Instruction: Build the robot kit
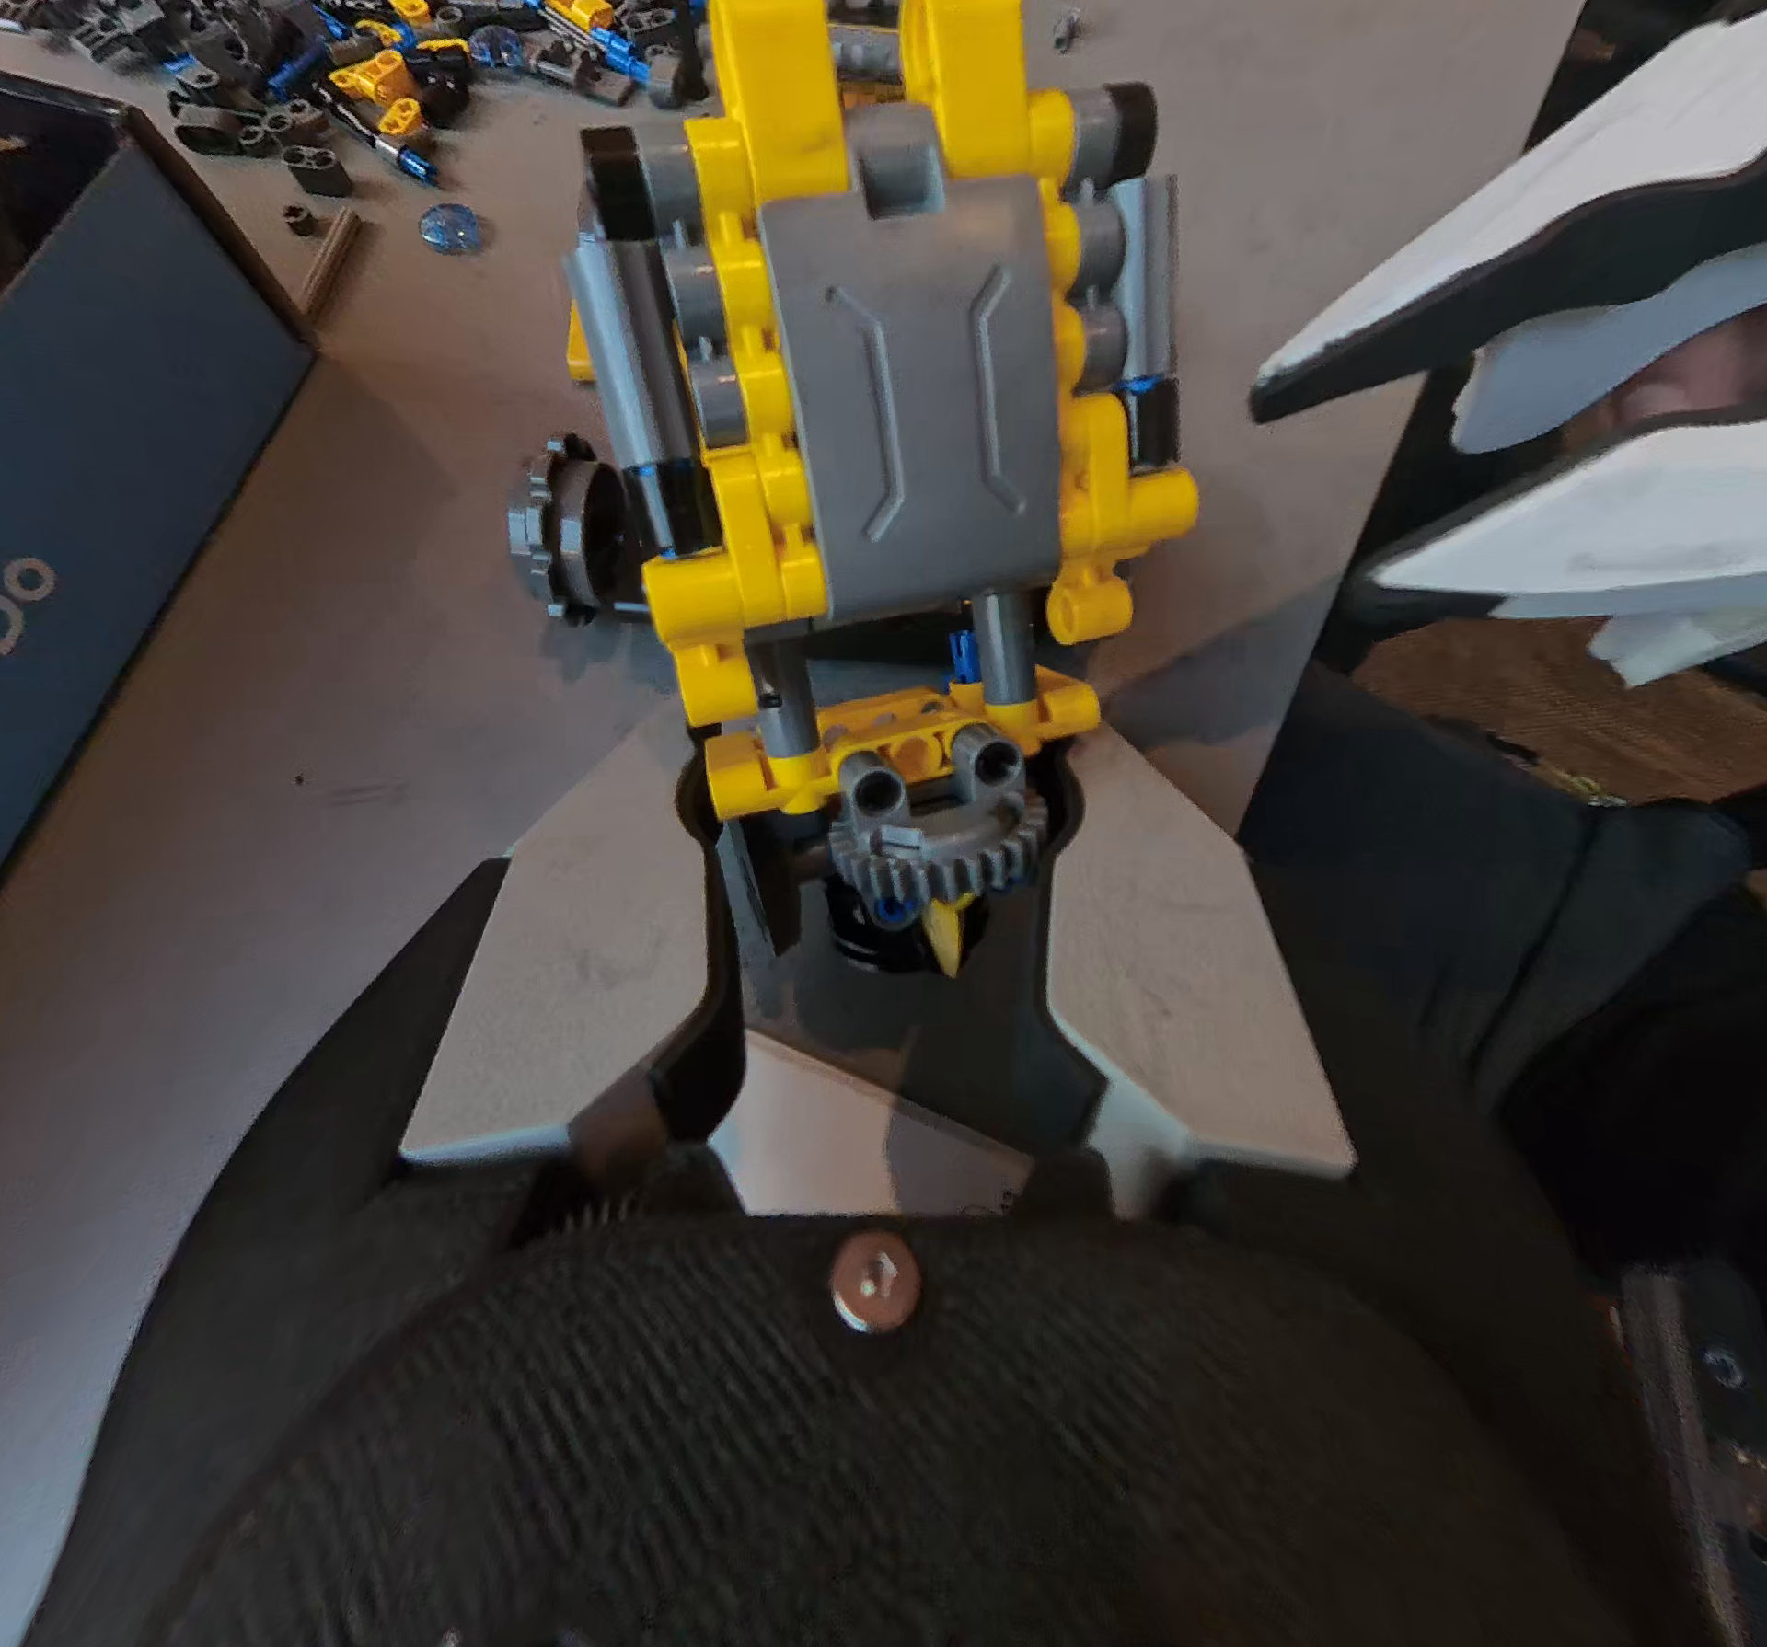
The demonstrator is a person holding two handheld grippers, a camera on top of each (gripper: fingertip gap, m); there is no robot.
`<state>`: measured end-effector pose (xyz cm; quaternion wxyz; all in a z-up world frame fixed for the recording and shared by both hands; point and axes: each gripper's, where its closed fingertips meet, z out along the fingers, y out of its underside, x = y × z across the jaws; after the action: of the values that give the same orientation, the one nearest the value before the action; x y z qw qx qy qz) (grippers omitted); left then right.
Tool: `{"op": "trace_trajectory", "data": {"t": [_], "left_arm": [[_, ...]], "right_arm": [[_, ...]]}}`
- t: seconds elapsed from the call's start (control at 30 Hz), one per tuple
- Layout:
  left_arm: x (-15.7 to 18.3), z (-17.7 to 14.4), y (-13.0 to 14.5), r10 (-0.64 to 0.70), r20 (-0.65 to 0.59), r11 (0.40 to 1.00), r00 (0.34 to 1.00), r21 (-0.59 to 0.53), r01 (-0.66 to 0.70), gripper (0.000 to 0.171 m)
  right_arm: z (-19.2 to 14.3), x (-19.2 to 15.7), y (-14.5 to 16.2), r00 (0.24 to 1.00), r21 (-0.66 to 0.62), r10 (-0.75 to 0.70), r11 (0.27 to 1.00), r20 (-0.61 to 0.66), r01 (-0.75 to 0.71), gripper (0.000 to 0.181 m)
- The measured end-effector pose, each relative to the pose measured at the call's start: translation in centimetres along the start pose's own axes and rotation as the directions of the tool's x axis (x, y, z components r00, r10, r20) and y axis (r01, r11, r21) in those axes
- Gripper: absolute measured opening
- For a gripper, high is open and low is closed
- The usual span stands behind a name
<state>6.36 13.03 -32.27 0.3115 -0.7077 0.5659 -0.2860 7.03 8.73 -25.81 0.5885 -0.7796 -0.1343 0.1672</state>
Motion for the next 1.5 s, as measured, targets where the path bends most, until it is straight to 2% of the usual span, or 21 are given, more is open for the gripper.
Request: {"op": "trace_trajectory", "data": {"t": [0.1, 0.17, 0.27, 0.4, 0.5, 0.6, 0.7, 0.77, 0.97, 1.13, 1.23, 1.37, 1.5], "left_arm": [[0.1, 0.3, -0.5, -0.021, -0.049, 1.000, 0.999, 0.015, 0.021, 0.065], [-0.4, 0.3, -0.7, 0.007, -0.018, 1.000, 1.000, 0.019, -0.007, 0.065], [-1.0, 0.3, -0.4, 0.074, 0.042, 0.997, 0.996, 0.003, -0.074, 0.065], [-0.4, 0.9, 0.3, 0.176, 0.032, 0.984, 0.984, -0.020, -0.176, 0.065], [-0.4, 1.1, 0.4, 0.196, 0.045, 0.980, 0.980, -0.027, -0.195, 0.065], [-0.2, 1.0, 0.3, 0.236, 0.056, 0.972, 0.970, -0.014, -0.235, 0.064], [-0.5, 0.7, -0.1, 0.288, 0.115, 0.957, 0.951, 0.009, -0.291, 0.065], [-0.2, 0.5, -0.4, 0.307, 0.127, 0.949, 0.943, 0.035, -0.314, 0.065], [-0.5, -0.3, -1.3, 0.283, 0.161, 0.948, 0.946, 0.100, -0.301, 0.066], [-0.5, -0.6, -1.3, 0.248, 0.148, 0.957, 0.957, 0.118, -0.266, 0.069], [-0.4, -0.5, -1.1, 0.181, 0.072, 0.976, 0.981, 0.112, -0.188, 0.068], [-0.1, -0.8, -1.6, 0.101, 0.003, 0.984, 0.995, 0.145, -0.100, 0.067], [-0.2, -1.5, -1.7, 0.190, 0.053, 0.970, 0.980, 0.147, -0.196, 0.072]], "right_arm": [[0.6, 0.4, -0.3, 1.000, -0.004, 0.005, 1.000, -0.001, -0.005, 0.026], [0.6, 0.9, -0.6, 1.000, 0.003, -0.009, 1.000, -0.017, 0.009, 0.025], [0.3, 2.0, -0.6, 0.999, -0.001, -0.028, 1.000, -0.045, 0.028, 0.017], [-0.2, 1.8, -0.4, 1.000, 0.010, -0.026, 1.000, -0.012, 0.026, 0.000], [0.2, 1.0, 0.2, 0.999, -0.019, -0.039, 0.999, 0.015, 0.039, 0.002], [1.3, 1.3, 1.4, 1.000, -0.086, -0.013, 0.996, -0.008, 0.012, 0.036], [2.2, 1.3, 1.4, 1.000, -0.097, 0.017, 0.995, -0.001, -0.017, 0.035], [2.4, 0.1, 1.0, 0.997, -0.078, 0.031, 0.997, 0.072, -0.025, 0.022], [2.7, -0.1, -0.3, 0.962, -0.037, 0.208, 0.978, 0.178, -0.205, 0.023], [3.0, 1.0, -0.8, 0.919, -0.055, 0.347, 0.938, 0.186, -0.343, 0.021], [3.3, 1.7, -0.5, 0.887, -0.076, 0.429, 0.903, 0.169, -0.422, 0.017], [3.2, 2.4, -0.6, 0.872, -0.066, 0.467, 0.884, 0.150, -0.462, 0.015], [2.8, 2.7, -1.4, 0.824, -0.040, 0.534, 0.843, 0.190, -0.537, 0.013]]}}
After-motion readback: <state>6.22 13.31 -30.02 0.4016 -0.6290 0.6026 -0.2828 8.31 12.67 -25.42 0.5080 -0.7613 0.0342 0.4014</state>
